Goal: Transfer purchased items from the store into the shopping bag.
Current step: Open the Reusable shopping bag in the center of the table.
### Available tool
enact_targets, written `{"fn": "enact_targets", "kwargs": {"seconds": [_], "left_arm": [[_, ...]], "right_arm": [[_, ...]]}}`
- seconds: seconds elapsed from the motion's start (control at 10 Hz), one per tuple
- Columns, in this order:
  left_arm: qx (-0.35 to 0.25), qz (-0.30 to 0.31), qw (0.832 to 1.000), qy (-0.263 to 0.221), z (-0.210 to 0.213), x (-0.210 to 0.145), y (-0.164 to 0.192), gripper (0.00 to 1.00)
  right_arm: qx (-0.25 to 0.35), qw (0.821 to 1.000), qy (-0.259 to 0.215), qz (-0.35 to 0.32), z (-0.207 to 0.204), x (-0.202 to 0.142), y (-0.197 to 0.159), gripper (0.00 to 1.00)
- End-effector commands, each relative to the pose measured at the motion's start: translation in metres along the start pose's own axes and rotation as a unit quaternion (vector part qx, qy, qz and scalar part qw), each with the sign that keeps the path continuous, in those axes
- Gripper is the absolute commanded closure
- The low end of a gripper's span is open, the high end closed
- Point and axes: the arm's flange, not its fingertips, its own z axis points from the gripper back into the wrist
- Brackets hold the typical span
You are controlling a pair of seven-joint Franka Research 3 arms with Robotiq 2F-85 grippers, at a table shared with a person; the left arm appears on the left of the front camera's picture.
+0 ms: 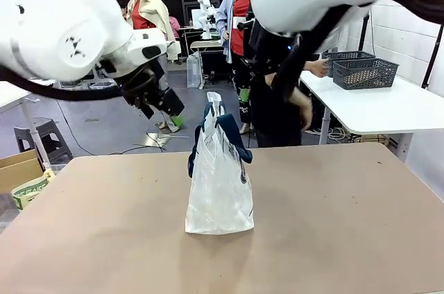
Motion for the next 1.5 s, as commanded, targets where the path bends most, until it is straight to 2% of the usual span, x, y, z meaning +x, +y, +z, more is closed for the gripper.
{"fn": "enact_targets", "kwargs": {"seconds": [0.0,0.1,0.2,0.3,0.4,0.6,0.9,1.0,1.2,1.4], "left_arm": [[0.016,0.031,0.999,0.026,0.007,0.03,-0.009,0.0],[0.015,0.006,0.999,0.028,0.016,0.02,-0.016,0.0],[0.005,0.019,1.0,0.012,0.006,0.013,-0.002,0.0],[0.005,0.019,1.0,0.012,0.006,0.013,-0.002,0.0],[0.003,0.017,1.0,0.02,0.013,0.021,-0.01,0.0],[-0.007,0.045,0.998,0.046,0.004,0.033,-0.027,0.0],[-0.034,0.058,0.996,0.055,0.0,0.042,-0.041,0.0],[-0.045,0.06,0.995,0.059,-0.002,0.042,-0.041,0.0],[-0.059,0.11,0.99,0.059,-0.008,0.048,-0.043,0.0],[-0.069,0.125,0.988,0.058,-0.008,0.048,-0.045,0.0]], "right_arm": [[-0.029,0.997,0.06,-0.033,0.008,0.047,0.008,0.0],[-0.08,0.996,0.034,-0.007,0.005,0.042,0.018,0.0],[-0.018,0.999,0.028,-0.023,0.003,0.016,-0.001,0.0],[-0.018,0.999,0.028,-0.023,0.003,0.016,-0.001,0.0],[-0.044,0.998,0.036,-0.023,0.004,0.031,0.004,0.0],[-0.026,0.993,0.06,-0.094,-0.012,0.045,0.004,0.0],[-0.001,0.987,0.092,-0.13,-0.031,0.064,0.01,0.0],[0.007,0.986,0.087,-0.139,-0.036,0.069,0.013,0.0],[0.041,0.986,0.085,-0.136,-0.042,0.077,0.013,0.0],[0.054,0.985,0.094,-0.134,-0.048,0.079,0.016,0.0]]}}
